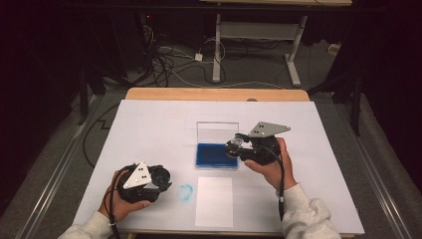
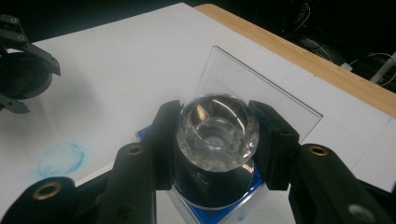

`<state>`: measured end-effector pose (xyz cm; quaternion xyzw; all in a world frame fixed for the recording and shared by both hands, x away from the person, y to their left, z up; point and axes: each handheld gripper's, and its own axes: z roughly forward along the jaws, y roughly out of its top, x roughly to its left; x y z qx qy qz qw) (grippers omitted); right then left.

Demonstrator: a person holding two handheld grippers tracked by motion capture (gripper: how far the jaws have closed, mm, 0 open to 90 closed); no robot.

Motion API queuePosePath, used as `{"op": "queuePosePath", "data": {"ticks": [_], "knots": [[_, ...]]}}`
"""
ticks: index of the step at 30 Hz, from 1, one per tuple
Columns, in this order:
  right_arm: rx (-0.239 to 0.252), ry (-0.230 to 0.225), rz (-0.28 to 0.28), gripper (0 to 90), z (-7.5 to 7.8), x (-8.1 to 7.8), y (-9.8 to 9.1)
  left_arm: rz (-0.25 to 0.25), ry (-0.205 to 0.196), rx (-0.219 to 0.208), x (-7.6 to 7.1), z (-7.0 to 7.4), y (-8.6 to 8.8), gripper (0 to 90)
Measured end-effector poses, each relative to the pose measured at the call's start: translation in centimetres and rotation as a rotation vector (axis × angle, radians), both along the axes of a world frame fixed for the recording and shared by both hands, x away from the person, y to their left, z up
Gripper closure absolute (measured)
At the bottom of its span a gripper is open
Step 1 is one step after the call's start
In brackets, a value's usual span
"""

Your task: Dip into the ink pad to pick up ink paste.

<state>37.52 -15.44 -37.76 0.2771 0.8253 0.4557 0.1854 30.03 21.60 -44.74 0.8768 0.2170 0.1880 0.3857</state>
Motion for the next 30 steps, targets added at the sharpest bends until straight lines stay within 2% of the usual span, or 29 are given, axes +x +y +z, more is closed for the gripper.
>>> {"op": "queuePosePath", "data": {"ticks": [16, 30], "knots": [[0.022, -0.005, 0.012, 56.6, 0.6, -0.4, -0.4, -0.004, 0.009, 0.005, 0.3, -0.3, 0.0, 36.4], [0.049, -0.021, 0.026, 56.6, 1.8, -1.0, -0.6, 0.002, 0.008, 0.007, 0.1, -0.3, 0.1, 36.4]]}}
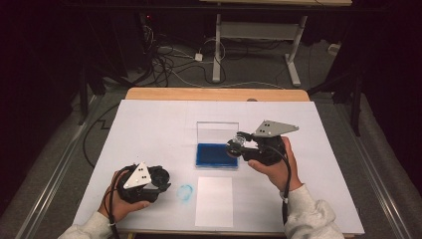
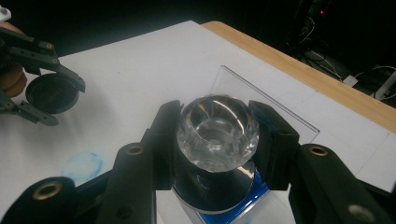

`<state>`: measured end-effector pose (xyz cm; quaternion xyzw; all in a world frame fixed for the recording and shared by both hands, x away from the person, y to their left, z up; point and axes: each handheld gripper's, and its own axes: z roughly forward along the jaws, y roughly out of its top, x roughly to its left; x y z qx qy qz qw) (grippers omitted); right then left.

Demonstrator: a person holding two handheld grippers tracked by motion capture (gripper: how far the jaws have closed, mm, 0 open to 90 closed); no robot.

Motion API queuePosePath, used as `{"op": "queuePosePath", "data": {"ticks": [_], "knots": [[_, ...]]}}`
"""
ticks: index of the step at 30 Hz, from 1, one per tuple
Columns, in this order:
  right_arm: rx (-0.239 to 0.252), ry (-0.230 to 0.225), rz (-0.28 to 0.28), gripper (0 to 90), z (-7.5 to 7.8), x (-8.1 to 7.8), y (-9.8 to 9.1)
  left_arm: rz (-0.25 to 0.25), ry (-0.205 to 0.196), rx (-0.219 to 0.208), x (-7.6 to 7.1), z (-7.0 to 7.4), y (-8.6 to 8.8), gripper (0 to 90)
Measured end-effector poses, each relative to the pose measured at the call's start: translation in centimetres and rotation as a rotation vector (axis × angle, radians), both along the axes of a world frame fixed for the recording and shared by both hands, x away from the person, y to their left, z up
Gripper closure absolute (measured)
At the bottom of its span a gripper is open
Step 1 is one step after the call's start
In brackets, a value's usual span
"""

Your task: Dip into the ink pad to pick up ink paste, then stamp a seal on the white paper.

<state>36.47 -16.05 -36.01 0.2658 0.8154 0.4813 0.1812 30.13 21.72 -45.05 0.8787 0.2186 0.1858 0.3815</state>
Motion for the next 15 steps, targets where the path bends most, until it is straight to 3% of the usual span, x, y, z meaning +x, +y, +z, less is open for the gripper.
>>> {"op": "queuePosePath", "data": {"ticks": [15], "knots": [[0.027, -0.007, 0.010, 56.6, 0.66, -0.36, -0.28, -0.006, 0.006, 0.009, 0.23, -0.22, -0.50, 36.4]]}}
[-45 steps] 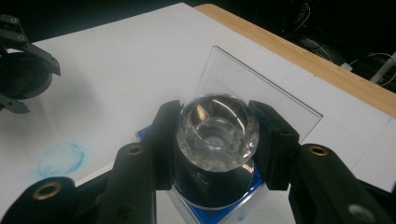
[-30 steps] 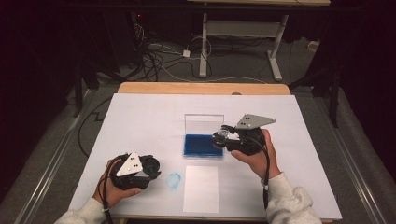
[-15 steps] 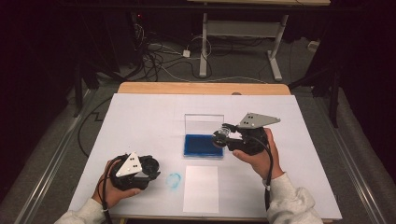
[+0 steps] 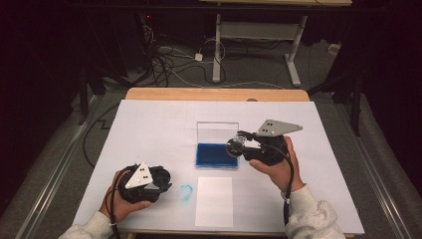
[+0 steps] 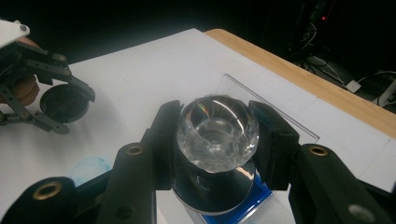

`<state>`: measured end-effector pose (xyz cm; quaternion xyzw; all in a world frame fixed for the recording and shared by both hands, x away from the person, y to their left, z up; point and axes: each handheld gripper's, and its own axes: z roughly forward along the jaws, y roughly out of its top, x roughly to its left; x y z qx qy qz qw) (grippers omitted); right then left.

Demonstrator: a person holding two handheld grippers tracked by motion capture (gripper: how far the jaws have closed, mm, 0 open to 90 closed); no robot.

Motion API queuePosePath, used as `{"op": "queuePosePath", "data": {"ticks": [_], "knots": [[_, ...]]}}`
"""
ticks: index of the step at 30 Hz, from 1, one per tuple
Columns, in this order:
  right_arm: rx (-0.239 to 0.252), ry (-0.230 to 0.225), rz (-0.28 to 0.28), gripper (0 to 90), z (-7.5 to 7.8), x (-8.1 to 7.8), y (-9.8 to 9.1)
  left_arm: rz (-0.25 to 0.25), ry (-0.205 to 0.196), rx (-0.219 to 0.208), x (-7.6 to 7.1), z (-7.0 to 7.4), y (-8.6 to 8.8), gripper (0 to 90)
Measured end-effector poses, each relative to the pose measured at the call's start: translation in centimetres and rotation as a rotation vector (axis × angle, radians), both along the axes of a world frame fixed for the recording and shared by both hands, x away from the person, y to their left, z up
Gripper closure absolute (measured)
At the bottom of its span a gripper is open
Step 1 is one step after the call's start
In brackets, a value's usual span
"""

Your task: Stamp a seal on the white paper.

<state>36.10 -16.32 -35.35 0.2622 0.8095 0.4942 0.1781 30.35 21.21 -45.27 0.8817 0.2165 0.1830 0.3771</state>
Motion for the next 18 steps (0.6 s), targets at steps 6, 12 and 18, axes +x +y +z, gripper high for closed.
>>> {"op": "queuePosePath", "data": {"ticks": [6, 12, 18], "knots": [[0.015, -0.007, 0.002, 56.7, 0.3, -0.3, -0.2, -0.006, -0.012, -0.004, 0.3, 0.2, -1.2, 36.5], [0.039, -0.025, 0.006, 56.6, 1.0, -0.7, -0.4, -0.030, -0.015, -0.049, 0.9, 0.7, -2.9, 36.5], [0.056, -0.030, 0.015, 56.7, 1.4, -1.0, -0.4, -0.056, -0.014, -0.059, 1.4, 0.8, -4.3, 36.5]]}}
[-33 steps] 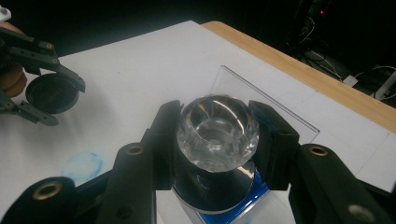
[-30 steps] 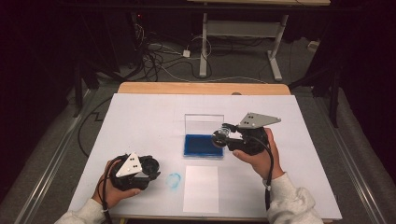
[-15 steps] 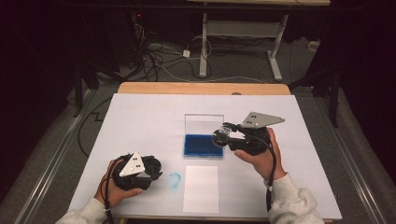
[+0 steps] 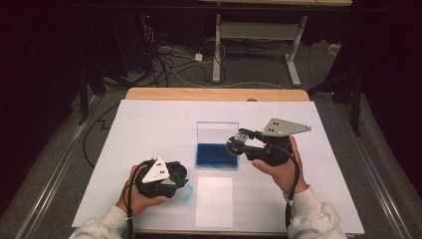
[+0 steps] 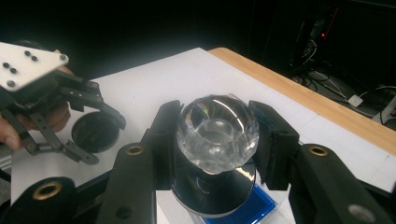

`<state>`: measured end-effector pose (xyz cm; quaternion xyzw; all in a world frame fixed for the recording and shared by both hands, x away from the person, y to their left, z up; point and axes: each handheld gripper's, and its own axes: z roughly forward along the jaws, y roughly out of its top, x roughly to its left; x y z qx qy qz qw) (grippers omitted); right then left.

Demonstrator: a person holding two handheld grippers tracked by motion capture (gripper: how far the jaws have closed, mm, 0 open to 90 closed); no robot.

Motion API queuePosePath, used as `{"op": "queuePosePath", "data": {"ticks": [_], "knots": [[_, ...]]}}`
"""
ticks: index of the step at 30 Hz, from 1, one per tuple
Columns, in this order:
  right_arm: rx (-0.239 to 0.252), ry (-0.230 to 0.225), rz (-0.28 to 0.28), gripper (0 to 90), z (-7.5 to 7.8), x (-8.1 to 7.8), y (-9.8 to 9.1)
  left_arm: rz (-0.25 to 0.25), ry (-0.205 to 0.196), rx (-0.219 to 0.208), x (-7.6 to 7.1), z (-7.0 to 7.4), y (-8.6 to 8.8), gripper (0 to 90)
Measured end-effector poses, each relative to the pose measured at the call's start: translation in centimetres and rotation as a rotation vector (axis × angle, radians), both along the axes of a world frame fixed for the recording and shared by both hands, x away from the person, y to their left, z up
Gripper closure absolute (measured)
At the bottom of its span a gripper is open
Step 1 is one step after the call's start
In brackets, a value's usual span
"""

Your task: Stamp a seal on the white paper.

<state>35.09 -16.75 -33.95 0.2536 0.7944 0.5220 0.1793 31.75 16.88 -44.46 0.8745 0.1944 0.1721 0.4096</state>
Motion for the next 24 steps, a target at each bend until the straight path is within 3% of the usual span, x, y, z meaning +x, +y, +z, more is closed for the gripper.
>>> {"op": "queuePosePath", "data": {"ticks": [9, 24], "knots": [[0.011, 0.001, 0.004, 56.6, 0.1, -0.3, 0.0, -0.025, -0.014, 0.005, 0.6, 0.2, -2.2, 36.5], [0.035, 0.019, 0.083, 56.6, -0.3, -1.2, 1.8, -0.066, -0.022, -0.061, 1.1, 0.7, -5.4, 36.5]]}}
